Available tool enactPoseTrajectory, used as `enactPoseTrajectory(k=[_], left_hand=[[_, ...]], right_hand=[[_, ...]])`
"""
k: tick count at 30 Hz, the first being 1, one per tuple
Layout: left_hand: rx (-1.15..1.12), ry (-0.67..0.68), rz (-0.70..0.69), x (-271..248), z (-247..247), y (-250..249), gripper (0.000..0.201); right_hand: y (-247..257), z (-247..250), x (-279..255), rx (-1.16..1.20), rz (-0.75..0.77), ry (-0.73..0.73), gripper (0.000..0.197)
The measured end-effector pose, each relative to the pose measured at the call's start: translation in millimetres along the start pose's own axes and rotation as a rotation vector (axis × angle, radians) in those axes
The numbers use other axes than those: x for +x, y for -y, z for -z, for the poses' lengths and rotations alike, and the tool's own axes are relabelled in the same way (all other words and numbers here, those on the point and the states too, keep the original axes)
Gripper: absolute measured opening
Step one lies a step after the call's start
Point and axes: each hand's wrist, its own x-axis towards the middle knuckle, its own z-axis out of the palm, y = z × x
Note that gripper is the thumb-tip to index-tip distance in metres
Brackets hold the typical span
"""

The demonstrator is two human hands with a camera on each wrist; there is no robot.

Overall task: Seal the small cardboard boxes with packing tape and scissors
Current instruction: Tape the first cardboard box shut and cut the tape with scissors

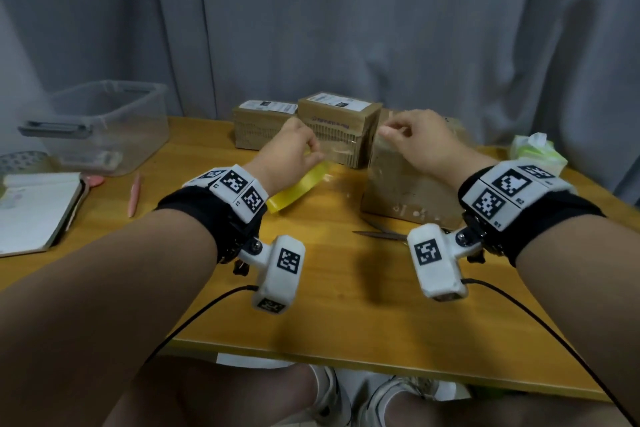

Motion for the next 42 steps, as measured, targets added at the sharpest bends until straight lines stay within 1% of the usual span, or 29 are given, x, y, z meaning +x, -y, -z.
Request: enactPoseTrajectory(k=[2,4,6,8,10,11,12,14,15,16,17,18,19,20,21,22,23,24,25,26,28,30,33,35,39,42], left_hand=[[0.146,0.008,-0.011,-0.8,-0.9,11.9,0.015],[0.251,0.041,-0.018,-3.1,-7.6,21.4,0.015],[0.313,0.107,-0.009,-5.3,-19.2,28.9,0.016],[0.365,0.185,-0.003,-6.8,-32.3,33.9,0.019],[0.384,0.225,-0.007,-7.0,-41.2,34.8,0.022],[0.372,0.232,0.008,-6.2,-43.5,33.6,0.026],[0.360,0.244,0.034,-4.4,-45.2,33.1,0.036],[0.359,0.292,0.103,1.1,-43.7,30.6,0.066],[0.372,0.315,0.141,4.2,-41.5,28.0,0.077],[0.396,0.319,0.164,7.7,-38.9,24.6,0.080],[0.435,0.301,0.168,11.4,-36.1,19.7,0.078],[0.468,0.255,0.147,14.8,-33.1,13.6,0.071],[0.456,0.185,0.109,17.6,-30.5,6.1,0.063],[0.390,0.113,0.063,19.9,-28.1,-3.5,0.055],[0.292,0.054,0.010,22.4,-27.1,-14.9,0.048],[0.199,0.024,-0.053,24.9,-28.0,-27.4,0.043],[0.139,0.032,-0.117,27.6,-31.3,-40.4,0.041],[0.117,0.071,-0.179,30.0,-36.6,-52.7,0.041],[0.128,0.125,-0.229,32.7,-43.8,-62.4,0.042],[0.155,0.177,-0.259,35.6,-51.1,-69.1,0.043],[0.211,0.236,-0.257,42.2,-61.2,-75.2,0.045],[0.272,0.230,-0.224,47.7,-63.7,-77.4,0.045],[0.333,0.227,-0.207,53.8,-64.1,-80.6,0.047],[0.337,0.242,-0.187,57.8,-64.9,-81.0,0.049],[0.321,0.247,-0.159,59.5,-66.0,-81.6,0.048],[0.312,0.242,-0.152,57.9,-63.6,-84.8,0.048]], right_hand=[[-11.2,-1.8,-0.6,-0.042,-0.033,0.038,0.039],[-24.9,-7.8,-2.4,-0.209,-0.094,0.143,0.054],[-34.7,-14.8,-6.1,-0.396,-0.152,0.240,0.062],[-39.1,-21.5,-10.2,-0.477,-0.153,0.242,0.063],[-37.7,-25.2,-13.1,-0.491,-0.142,0.200,0.060],[-35.6,-26.3,-13.2,-0.503,-0.142,0.183,0.059],[-33.1,-27.5,-13.3,-0.525,-0.143,0.167,0.058],[-27.9,-29.9,-13.5,-0.574,-0.141,0.135,0.059],[-25.9,-30.3,-13.4,-0.579,-0.143,0.123,0.061],[-25.1,-28.9,-12.6,-0.563,-0.147,0.110,0.062],[-26.3,-25.1,-10.6,-0.523,-0.152,0.095,0.062],[-28.2,-18.5,-8.8,-0.463,-0.154,0.075,0.058],[-32.8,-10.0,-6.7,-0.400,-0.154,0.053,0.050],[-39.1,-0.3,-5.1,-0.363,-0.155,0.036,0.040],[-46.6,9.3,-4.6,-0.360,-0.161,0.037,0.035],[-54.7,17.7,-6.3,-0.368,-0.170,0.064,0.034],[-61.3,24.0,-9.8,-0.344,-0.177,0.119,0.035],[-66.8,27.8,-13.9,-0.272,-0.172,0.189,0.037],[-70.8,29.5,-17.8,-0.179,-0.150,0.244,0.038],[-73.9,30.3,-21.2,-0.103,-0.126,0.266,0.038],[-78.4,32.4,-26.1,-0.017,-0.126,0.244,0.038],[-83.8,35.2,-28.3,0.042,-0.155,0.214,0.037],[-90.8,35.1,-27.8,0.048,-0.165,0.184,0.037],[-91.2,33.8,-24.2,0.060,-0.170,0.136,0.035],[-84.1,31.7,-18.0,0.141,-0.240,0.022,0.020],[-77.4,29.5,-9.2,0.091,-0.318,-0.024,0.019]])
